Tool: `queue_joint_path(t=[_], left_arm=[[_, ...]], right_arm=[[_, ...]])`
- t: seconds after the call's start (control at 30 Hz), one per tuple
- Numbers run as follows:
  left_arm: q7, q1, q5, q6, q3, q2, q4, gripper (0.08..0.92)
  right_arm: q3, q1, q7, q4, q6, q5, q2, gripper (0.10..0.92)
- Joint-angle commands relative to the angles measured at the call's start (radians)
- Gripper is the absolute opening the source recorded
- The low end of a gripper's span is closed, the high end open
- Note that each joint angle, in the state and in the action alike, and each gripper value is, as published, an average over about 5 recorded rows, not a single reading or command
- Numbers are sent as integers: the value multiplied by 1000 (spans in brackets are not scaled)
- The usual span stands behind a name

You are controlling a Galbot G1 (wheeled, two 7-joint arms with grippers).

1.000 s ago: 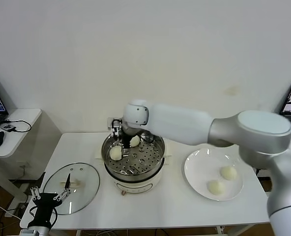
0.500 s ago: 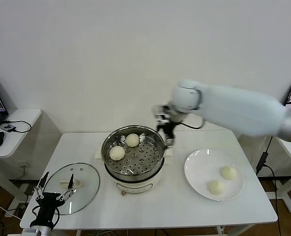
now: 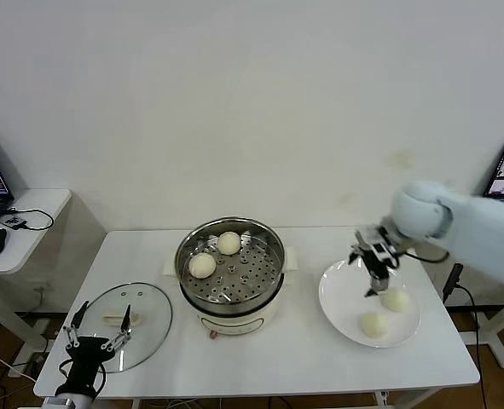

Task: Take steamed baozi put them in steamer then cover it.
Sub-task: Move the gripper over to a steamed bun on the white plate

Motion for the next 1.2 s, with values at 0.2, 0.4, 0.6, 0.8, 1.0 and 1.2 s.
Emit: queue_joint_path(t=[0.2,0.4,0.6,0.8,1.0,1.2], left_arm=[[1,1,9,5,3,-7,0,823],[1,6,10,6,1,-9,-2,823],[1,10,9,4,-6,-12,-1,823],[1,13,9,2,-10,-15,1,823],[1,11,11,1,-7,-19,4,823],[1,12,10,1,-8,-19,4,823]], right_arm=[[279,-419,38,10,28,-159,-133,823],[361,-518,72,-32,30,-169,-93,823],[380,-538,86,-73,33,-189,-56,816],[383,-546,90,-109,38,-202,-32,793],[399,-552,103,-120,38,-216,-7,730],[398,-561,106,-128,32,-219,1,684]])
